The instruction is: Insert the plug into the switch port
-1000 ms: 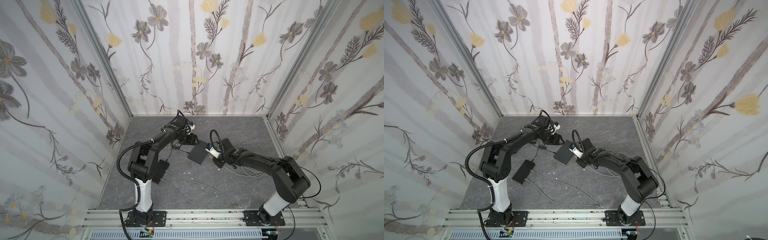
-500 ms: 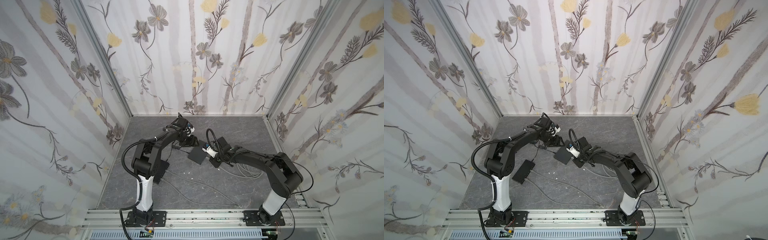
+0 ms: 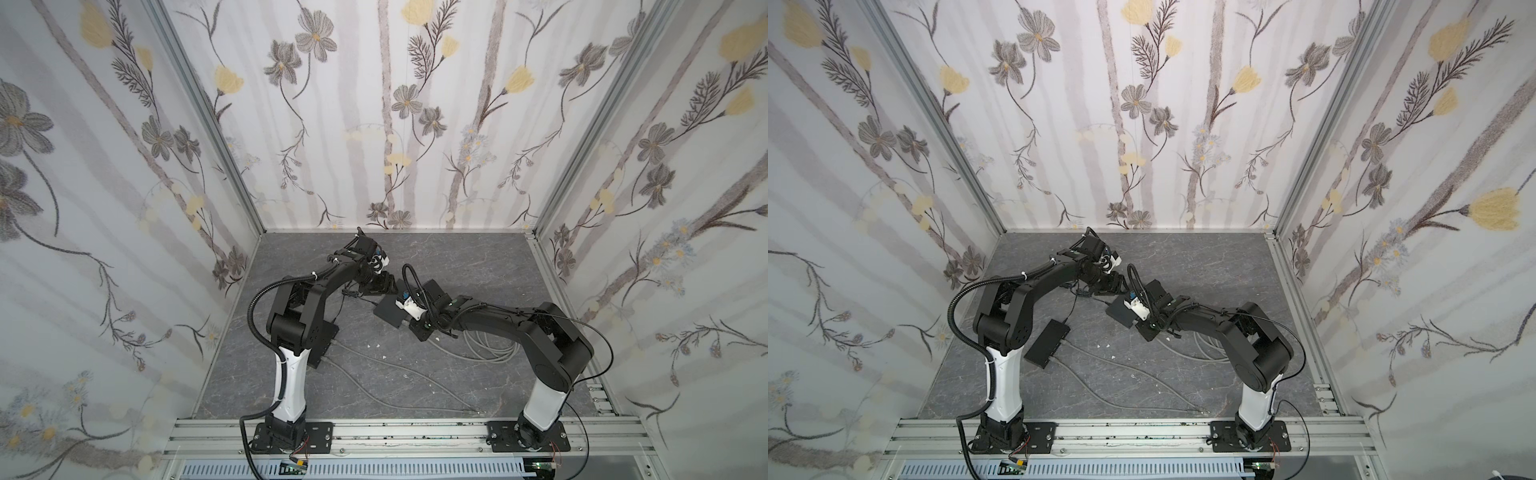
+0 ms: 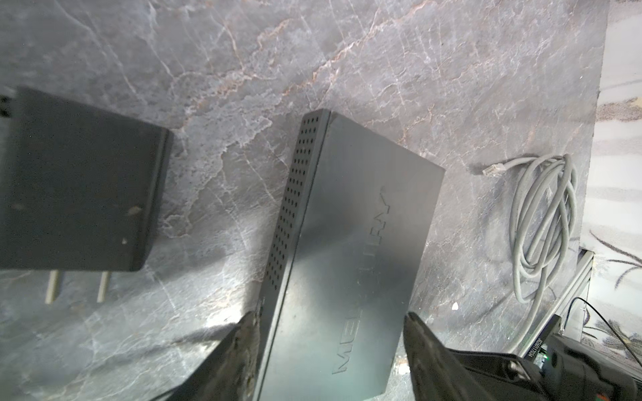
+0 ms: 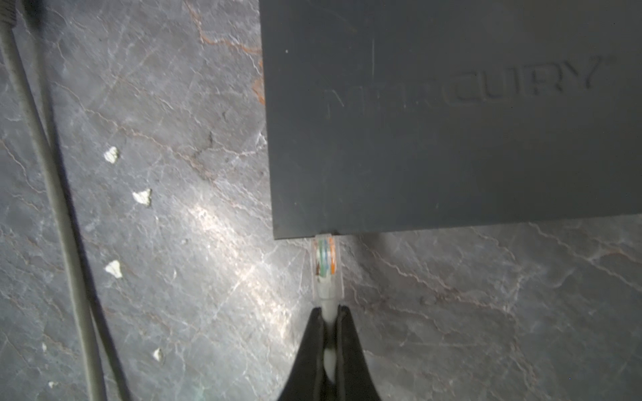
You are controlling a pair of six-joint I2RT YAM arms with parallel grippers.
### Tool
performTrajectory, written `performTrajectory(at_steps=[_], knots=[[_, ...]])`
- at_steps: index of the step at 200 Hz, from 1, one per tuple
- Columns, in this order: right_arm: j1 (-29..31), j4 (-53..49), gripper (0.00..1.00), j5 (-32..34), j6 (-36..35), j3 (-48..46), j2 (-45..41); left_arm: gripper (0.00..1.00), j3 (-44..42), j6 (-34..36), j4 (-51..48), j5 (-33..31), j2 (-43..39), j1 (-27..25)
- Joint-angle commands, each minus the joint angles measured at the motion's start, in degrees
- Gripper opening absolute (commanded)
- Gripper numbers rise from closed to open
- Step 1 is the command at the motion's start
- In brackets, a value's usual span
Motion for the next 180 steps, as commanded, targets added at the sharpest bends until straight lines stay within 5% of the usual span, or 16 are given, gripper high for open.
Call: performTrajectory(at_steps=[1,180], knots=[[0.5,2.4,0.0,-0.6,1.3,1.1,0.5,0.67,0.6,-0.1,-0.8,-0.4,0.5,0.1],[-1.7,8.6,0.0,4.3,4.9,-1.9,1.7,0.58,1.3,1.4,-2.1,-1.4,2.8,-0.8]])
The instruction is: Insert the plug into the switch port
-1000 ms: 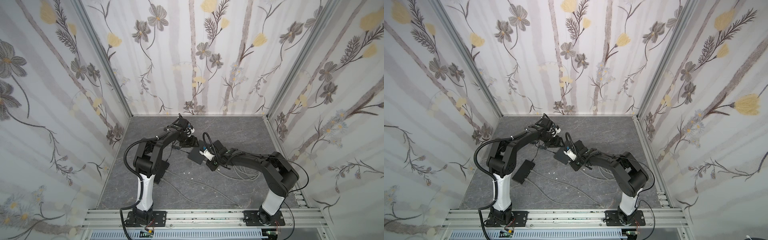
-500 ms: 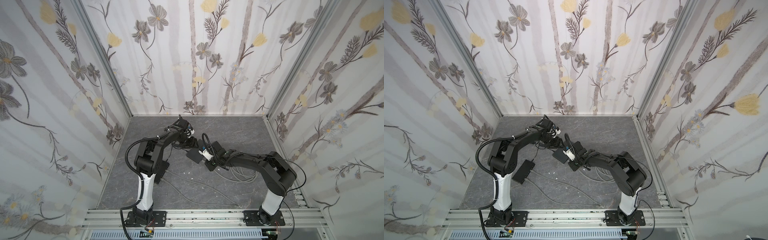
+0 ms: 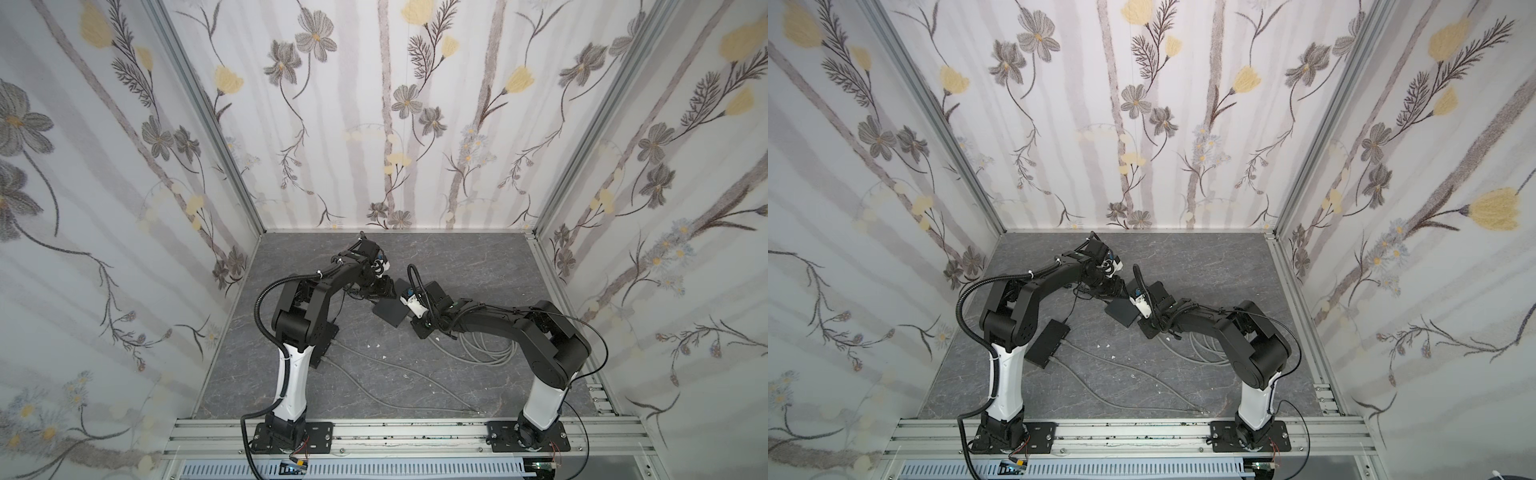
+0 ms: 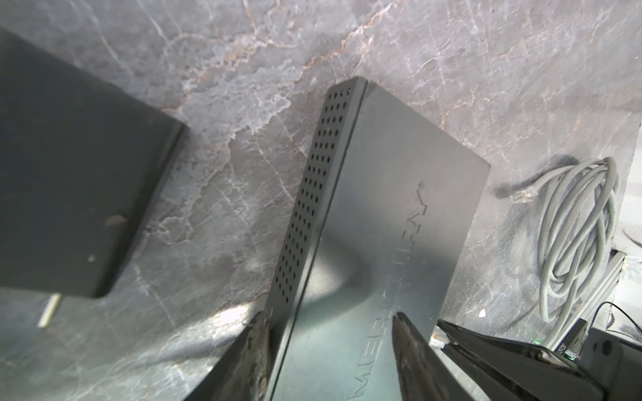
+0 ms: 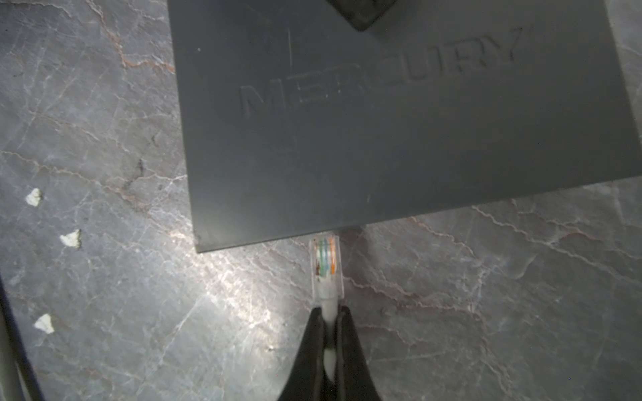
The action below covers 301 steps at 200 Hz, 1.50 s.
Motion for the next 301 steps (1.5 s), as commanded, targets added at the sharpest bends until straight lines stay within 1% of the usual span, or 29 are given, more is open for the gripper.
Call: performTrajectory(at_steps=[1,74,131,195,245,301], knots=[[-0.2,2.9,0.0,0.4,0.0,0.9,0.6,0.58,0.5,0.4,-1.0,0.4,0.2,-0.1],[-0.1,2.9,0.0,-2.5,-1.0,1.2,0.8,0.57,0.7,0.2,-1.2,0.7,0.3,-0.2],[0.0,2.8,0.0,-3.1,-1.2,1.4,1.3,0.57,0.8,0.2,-1.3,0.9,0.2,-0.3],[0.2,3.2,0.0,-3.3,-1.2,2.2,1.8,0.57,0.7,0.1,-1.4,0.9,0.5,-0.8],[0.2,3.9,0.0,-1.1,-0.3,2.9,2.8,0.57,0.6,0.2,-1.7,1.4,1.0,-1.4],[0.0,4.2,0.0,-1.0,-0.4,4.4,3.6,0.56,-0.6,0.5,-2.2,1.7,1.1,-2.5]])
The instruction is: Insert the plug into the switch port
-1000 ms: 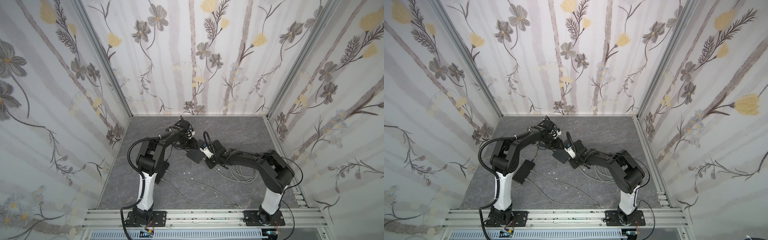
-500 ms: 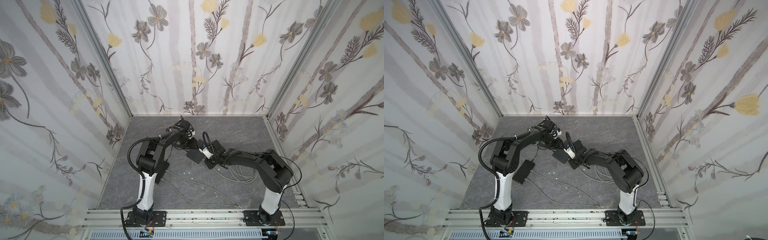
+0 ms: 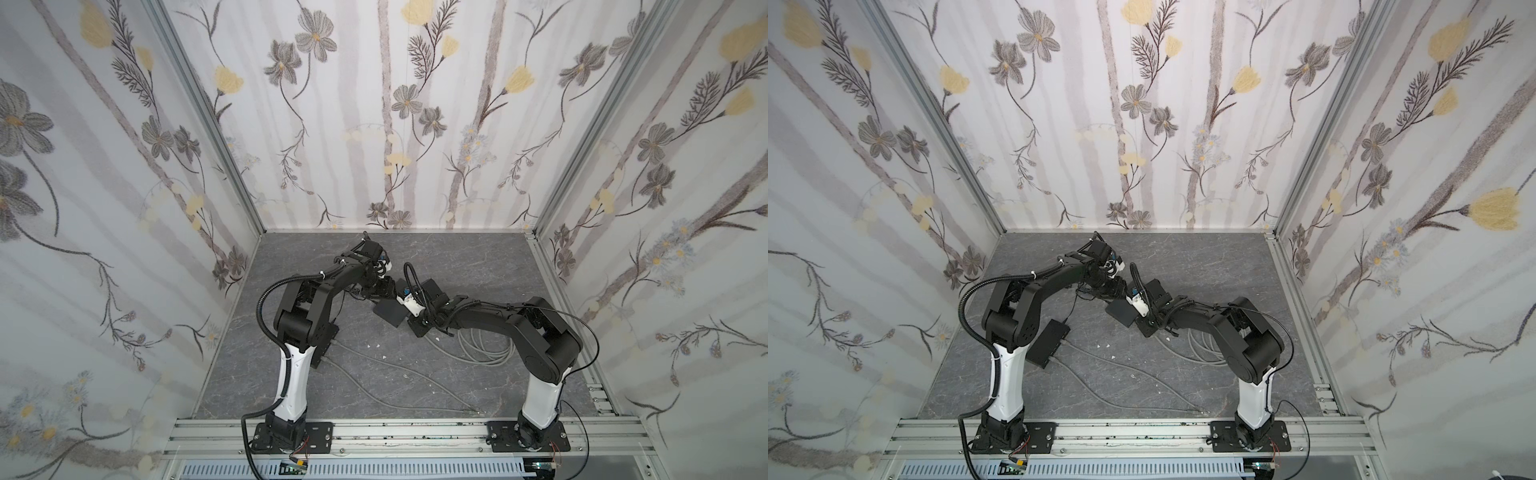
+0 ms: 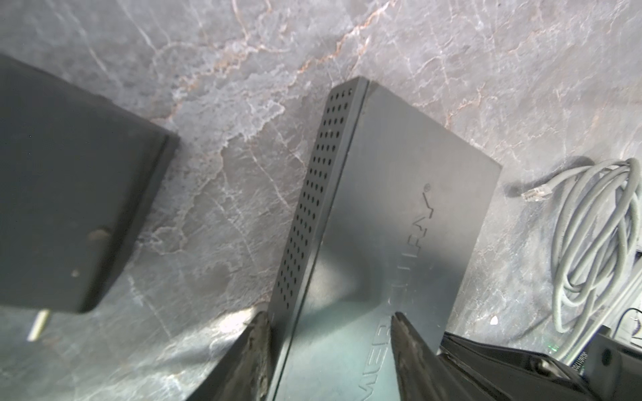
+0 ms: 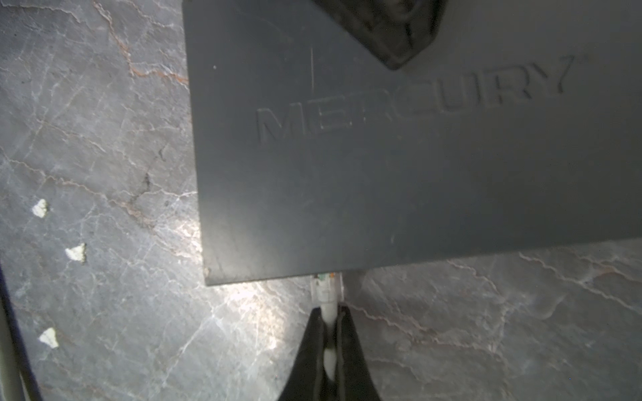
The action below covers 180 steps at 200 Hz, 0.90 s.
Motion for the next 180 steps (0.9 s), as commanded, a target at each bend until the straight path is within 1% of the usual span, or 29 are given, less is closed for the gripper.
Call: performTrajectory(at_steps=[1,81,118,180], knots=[[-0.1,5.1,0.0,1.2,0.6,1.3,0.7,0.56,-0.9,0.0,-2.5,3.9,0.6,-1.1],[-0.6,5.3,0.0,1.1,0.3,6.3,1.9,0.56,-3.6,-0.1,-2.7,5.7,0.3,-2.7],[-0.6,8.0,0.0,1.6,0.9,5.3,1.0,0.56,-5.6,0.4,-3.2,5.8,-0.8,-3.2],[-0.7,13.2,0.0,0.1,-0.8,2.9,-0.2,0.56,-5.3,0.7,-2.6,7.4,-0.9,-4.1]])
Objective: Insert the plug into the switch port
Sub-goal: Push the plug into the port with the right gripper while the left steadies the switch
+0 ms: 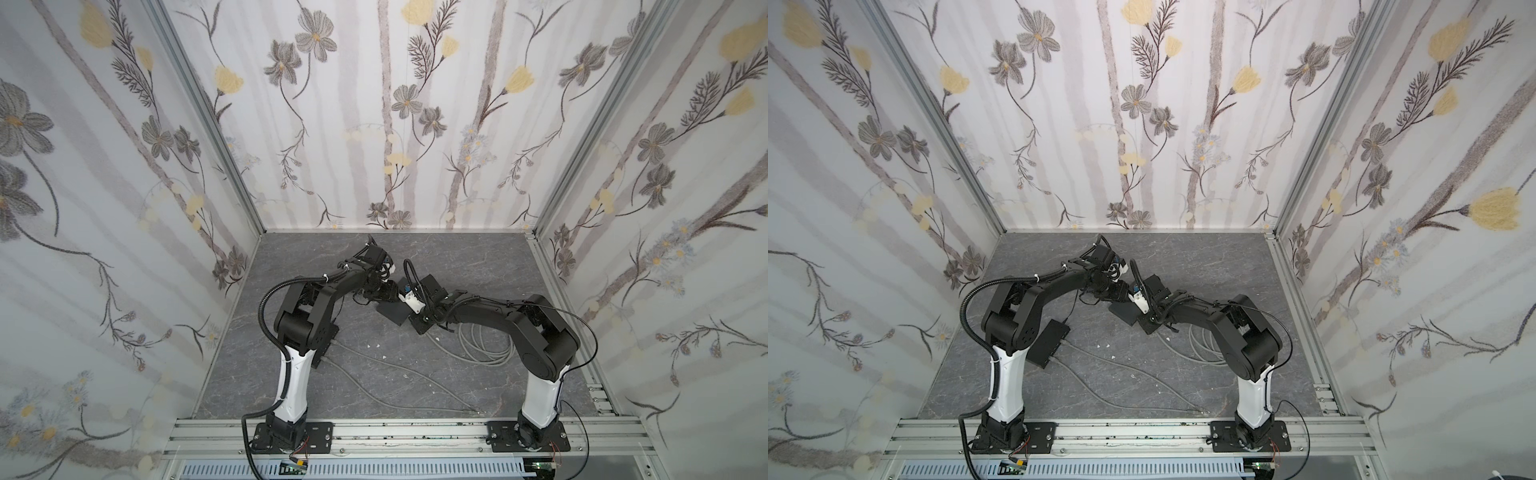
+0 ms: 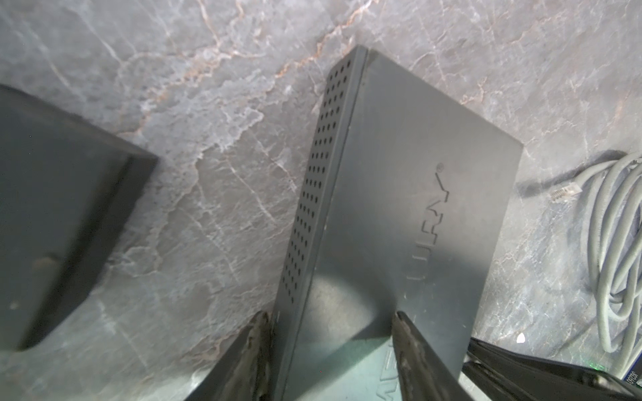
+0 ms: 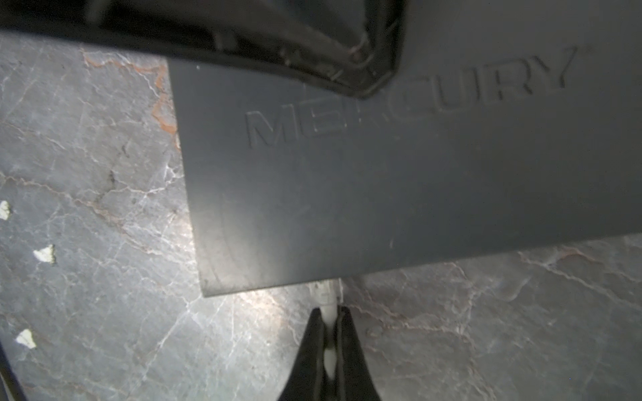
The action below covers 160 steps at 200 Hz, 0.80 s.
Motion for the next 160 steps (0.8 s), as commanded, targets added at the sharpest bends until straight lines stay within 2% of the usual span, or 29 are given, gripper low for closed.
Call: performTrajectory(at_steps=[1,51,127,160], knots=[[0.2,18.5,0.0,-1.5,-0.8,-0.2,-1.0,0.56,-0.5,0.1,-8.5,9.9,0.5,-1.8],[0.1,23.7,0.0,-2.1,-1.6,-0.3,-1.6,0.55,-0.8,0.7,-9.3,10.2,-0.4,-3.1],[0.2,23.9,0.0,-2.6,-2.7,5.2,0.6,0.54,-1.0,0.9,-9.3,10.9,-0.3,-4.5],[0.1,23.8,0.0,-2.3,-2.5,4.2,0.8,0.54,-1.3,0.2,-8.2,12.3,-0.9,-4.5]])
